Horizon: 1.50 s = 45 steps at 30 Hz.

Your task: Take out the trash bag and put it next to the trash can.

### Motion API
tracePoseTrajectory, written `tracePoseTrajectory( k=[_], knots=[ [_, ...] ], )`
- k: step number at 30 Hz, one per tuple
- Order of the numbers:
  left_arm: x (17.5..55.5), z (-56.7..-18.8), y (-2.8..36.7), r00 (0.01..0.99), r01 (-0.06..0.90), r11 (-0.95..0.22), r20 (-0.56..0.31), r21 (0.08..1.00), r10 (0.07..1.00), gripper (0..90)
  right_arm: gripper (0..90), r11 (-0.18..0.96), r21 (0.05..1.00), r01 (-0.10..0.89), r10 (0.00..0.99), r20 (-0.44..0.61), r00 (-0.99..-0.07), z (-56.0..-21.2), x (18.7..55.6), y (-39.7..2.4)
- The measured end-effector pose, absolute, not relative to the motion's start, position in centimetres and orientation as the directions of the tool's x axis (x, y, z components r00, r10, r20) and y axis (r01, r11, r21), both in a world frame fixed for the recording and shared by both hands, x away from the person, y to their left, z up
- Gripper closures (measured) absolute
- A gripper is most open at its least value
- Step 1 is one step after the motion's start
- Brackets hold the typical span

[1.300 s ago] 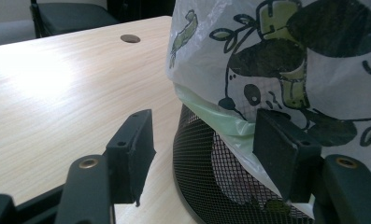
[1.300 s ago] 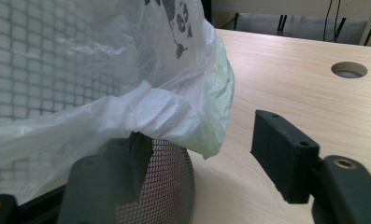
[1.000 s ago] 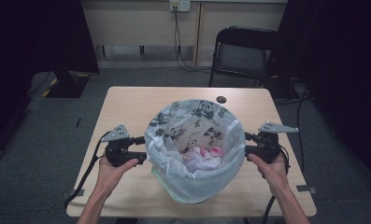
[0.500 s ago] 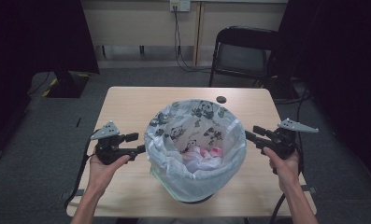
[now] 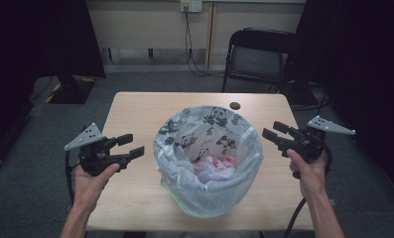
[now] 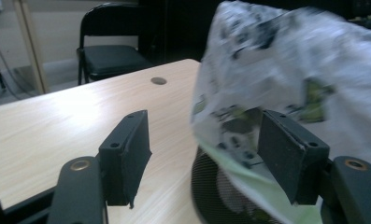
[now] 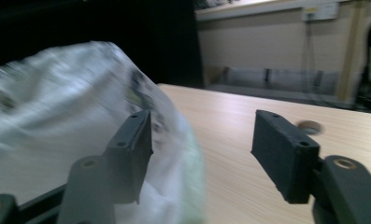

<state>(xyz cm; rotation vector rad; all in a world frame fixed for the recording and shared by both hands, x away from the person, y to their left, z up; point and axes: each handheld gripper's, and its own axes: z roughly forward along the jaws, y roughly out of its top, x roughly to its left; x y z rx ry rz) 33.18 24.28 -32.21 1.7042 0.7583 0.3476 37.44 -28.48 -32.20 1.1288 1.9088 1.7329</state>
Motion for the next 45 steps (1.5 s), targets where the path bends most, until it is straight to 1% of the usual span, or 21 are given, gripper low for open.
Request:
tracePoseTrajectory(
  k=[5,6,7,9,12,14,16,19,21,22,25,27,31,32,33,36,39,42,45],
  knots=[
    [32.8,-30.3,22.8,0.793,0.247,-0.106,-0.139,0.963,0.593,32.8,34.9,-0.085,0.950,0.301,0.676,0.276,-0.683,-30.3,36.9,-27.9],
    [32.8,-29.9,22.6,0.804,0.235,-0.097,-0.137,0.967,0.579,30.7,34.9,-0.083,0.953,0.293,0.671,0.271,-0.690,-29.9,36.8,-27.7],
    [32.9,-29.6,22.4,0.804,0.227,-0.088,-0.135,0.970,0.579,31.3,34.8,-0.075,0.955,0.286,0.668,0.261,-0.697,-29.5,36.7,-27.4],
    [33.1,-28.9,21.8,0.810,0.217,-0.090,-0.127,0.972,0.573,28.8,34.9,-0.065,0.959,0.274,0.652,0.249,-0.716,-28.8,36.6,-26.9],
    [33.6,-28.3,20.6,0.825,0.214,-0.116,-0.116,0.970,0.554,26.6,34.3,-0.032,0.966,0.258,0.636,0.219,-0.740,-28.0,36.4,-25.9],
    [34.2,-28.1,19.5,0.837,0.218,-0.143,-0.110,0.965,0.536,25.3,32.9,-0.012,0.969,0.247,0.621,0.201,-0.757,-27.3,36.3,-25.0],
    [34.6,-28.2,18.4,0.836,0.211,-0.143,-0.103,0.967,0.540,25.0,30.2,0.004,0.973,0.232,0.610,0.182,-0.771,-26.7,36.3,-24.1],
    [35.4,-28.3,17.2,0.834,0.221,-0.177,-0.092,0.959,0.544,25.3,22.5,0.017,0.975,0.220,0.591,0.167,-0.789,-25.5,36.1,-22.6],
    [35.7,-28.4,16.9,0.830,0.217,-0.197,-0.075,0.956,0.552,29.1,17.2,0.042,0.978,0.204,0.580,0.143,-0.802,-24.5,35.9,-21.4],
    [35.8,-28.5,16.8,0.821,0.214,-0.201,-0.065,0.956,0.567,32.6,15.7,0.054,0.979,0.198,0.572,0.132,-0.809,-24.0,35.9,-20.7],
    [35.8,-28.5,17.1,0.806,0.200,-0.205,-0.042,0.958,0.591,44.8,14.6,0.079,0.981,0.177,0.542,0.107,-0.833,-22.6,35.8,-18.9],
    [35.7,-28.4,17.3,0.790,0.180,-0.213,-0.012,0.960,0.613,58.3,14.6,0.102,0.982,0.161,0.527,0.084,-0.846,-21.9,35.8,-17.6],
    [35.7,-27.9,17.8,0.786,0.158,-0.203,0.001,0.966,0.618,75.3,14.6,0.143,0.979,0.145,0.482,0.059,-0.874,-20.9,36.1,-15.0],
    [35.7,-27.7,18.0,0.803,0.159,-0.186,-0.017,0.970,0.596,82.2,14.5,0.156,0.977,0.143,0.473,0.053,-0.879,-20.8,36.2,-14.3],
    [35.6,-27.4,18.0,0.809,0.153,-0.176,-0.021,0.972,0.587,85.9,14.6,0.170,0.975,0.140,0.464,0.046,-0.885,-20.7,36.4,-13.6],
    [35.1,-26.3,17.9,0.816,0.123,-0.188,0.008,0.974,0.577,87.5,14.5,0.210,0.968,0.136,0.428,0.034,-0.903,-20.5,36.9,-11.3],
    [34.6,-24.8,17.8,0.823,0.092,-0.165,0.018,0.982,0.568,87.8,14.7,0.229,0.963,0.141,0.371,0.047,-0.927,-20.7,37.4,-9.2],
    [34.2,-23.2,18.0,0.830,0.069,-0.132,0.017,0.989,0.557,88.0,14.9,0.257,0.958,0.130,0.338,0.037,-0.940,-21.0,37.9,-7.3],
    [34.0,-21.9,18.2,0.827,0.035,-0.122,0.040,0.992,0.560,88.1,14.9,0.245,0.955,0.165,0.303,0.086,-0.949,-21.3,38.5,-6.4]
  ],
)
